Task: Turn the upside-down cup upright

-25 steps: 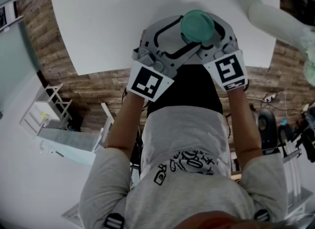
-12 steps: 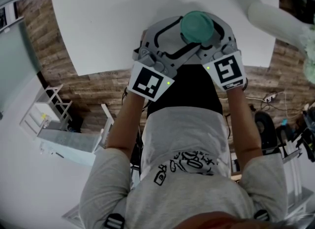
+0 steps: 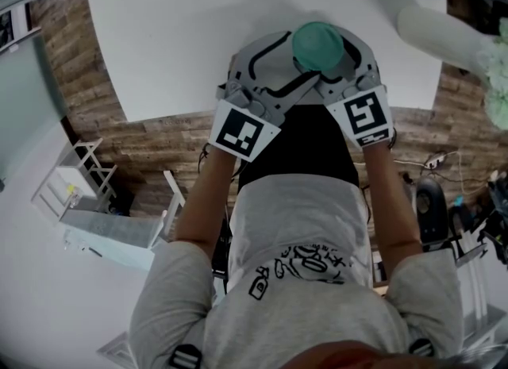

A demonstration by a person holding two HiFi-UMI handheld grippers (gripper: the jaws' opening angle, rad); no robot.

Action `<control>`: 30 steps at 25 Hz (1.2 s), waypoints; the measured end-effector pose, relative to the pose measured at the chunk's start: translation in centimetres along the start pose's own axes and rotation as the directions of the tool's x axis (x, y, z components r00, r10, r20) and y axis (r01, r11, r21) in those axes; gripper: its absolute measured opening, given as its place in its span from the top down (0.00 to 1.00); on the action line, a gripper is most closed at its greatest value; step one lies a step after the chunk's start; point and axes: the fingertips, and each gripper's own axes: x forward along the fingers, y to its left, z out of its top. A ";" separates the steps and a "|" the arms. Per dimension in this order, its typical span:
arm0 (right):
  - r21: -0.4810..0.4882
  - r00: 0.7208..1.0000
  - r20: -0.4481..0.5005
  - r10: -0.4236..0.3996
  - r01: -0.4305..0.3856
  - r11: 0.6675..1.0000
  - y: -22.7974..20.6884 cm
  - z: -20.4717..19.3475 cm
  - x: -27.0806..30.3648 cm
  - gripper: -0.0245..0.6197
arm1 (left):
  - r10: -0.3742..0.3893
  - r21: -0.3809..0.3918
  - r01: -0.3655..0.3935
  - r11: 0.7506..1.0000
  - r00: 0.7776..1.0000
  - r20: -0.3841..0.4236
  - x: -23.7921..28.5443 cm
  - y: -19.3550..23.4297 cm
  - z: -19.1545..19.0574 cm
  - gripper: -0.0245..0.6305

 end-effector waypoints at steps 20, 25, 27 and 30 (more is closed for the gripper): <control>0.124 0.999 0.027 -0.028 0.025 0.992 1.2 1.2 -6.2 0.51 | 0.062 -0.169 -0.057 0.984 0.998 0.021 -3.5 -2.5 1.2 0.62; 0.135 0.997 0.064 -0.052 0.043 0.990 1.2 3.6 -8.4 0.61 | 0.079 -0.201 -0.067 0.977 0.996 0.050 -4.1 -2.5 3.7 0.72; 0.128 0.995 0.081 -0.058 0.047 0.991 1.0 4.5 -9.0 0.65 | 0.080 -0.189 -0.068 0.980 0.995 0.054 -4.1 -2.5 4.6 0.75; 0.127 0.992 0.108 -0.061 0.047 0.991 0.8 6.0 -10.0 0.71 | 0.079 -0.186 -0.064 0.980 0.994 0.071 -4.2 -2.4 6.2 0.81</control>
